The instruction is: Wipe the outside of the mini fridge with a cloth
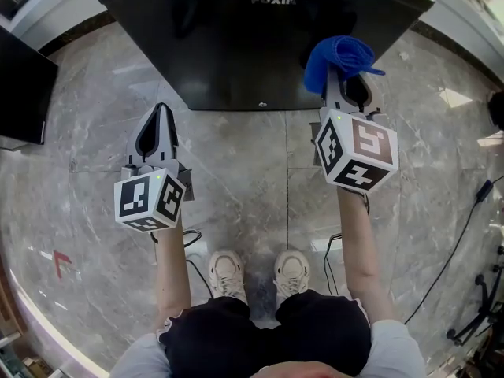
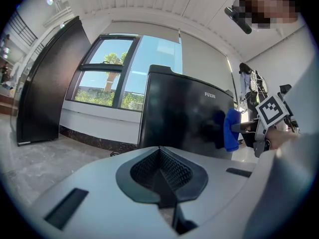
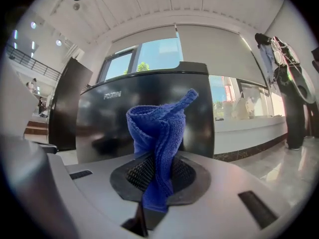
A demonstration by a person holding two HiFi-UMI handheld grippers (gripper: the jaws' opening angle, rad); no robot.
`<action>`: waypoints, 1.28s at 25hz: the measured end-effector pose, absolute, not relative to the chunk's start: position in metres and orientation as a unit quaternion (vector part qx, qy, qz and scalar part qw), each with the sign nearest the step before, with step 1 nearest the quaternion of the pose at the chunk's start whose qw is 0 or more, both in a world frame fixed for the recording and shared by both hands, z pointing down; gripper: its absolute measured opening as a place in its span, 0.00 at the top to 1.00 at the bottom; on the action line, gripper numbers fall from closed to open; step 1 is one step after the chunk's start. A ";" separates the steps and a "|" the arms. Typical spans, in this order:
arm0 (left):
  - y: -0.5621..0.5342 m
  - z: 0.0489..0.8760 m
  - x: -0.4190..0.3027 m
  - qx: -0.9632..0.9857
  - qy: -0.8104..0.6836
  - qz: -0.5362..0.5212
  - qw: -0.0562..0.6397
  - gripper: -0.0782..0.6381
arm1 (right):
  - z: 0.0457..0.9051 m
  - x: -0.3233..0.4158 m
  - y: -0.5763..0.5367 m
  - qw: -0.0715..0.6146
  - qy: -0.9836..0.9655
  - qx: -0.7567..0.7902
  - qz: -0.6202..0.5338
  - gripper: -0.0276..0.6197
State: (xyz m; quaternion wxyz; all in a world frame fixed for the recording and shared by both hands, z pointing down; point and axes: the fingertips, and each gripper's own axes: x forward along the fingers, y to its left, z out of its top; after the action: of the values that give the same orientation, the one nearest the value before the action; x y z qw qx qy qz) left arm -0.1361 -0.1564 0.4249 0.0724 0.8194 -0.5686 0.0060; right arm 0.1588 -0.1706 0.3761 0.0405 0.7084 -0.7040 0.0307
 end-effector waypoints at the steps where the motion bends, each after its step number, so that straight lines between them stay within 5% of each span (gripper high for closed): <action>1: -0.156 0.425 -0.136 0.819 -0.568 0.006 0.072 0.88 | 0.377 0.167 -0.170 0.040 -0.697 0.715 0.031 0.85; 20: -0.156 0.423 -0.135 0.820 -0.568 0.009 0.070 0.88 | 0.372 0.268 -0.160 0.011 -0.593 0.804 0.045 0.85; 32: -0.157 0.429 -0.132 0.818 -0.570 0.014 0.074 0.88 | 0.376 0.264 -0.147 -0.022 -0.599 0.799 0.050 0.85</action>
State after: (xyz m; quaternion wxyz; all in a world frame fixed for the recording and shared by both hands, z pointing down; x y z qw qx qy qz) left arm -0.1324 -0.1567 0.4288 0.0737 0.8184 -0.5698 0.0141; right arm 0.2641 -0.1468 0.3756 -0.0216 0.7988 -0.5991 0.0501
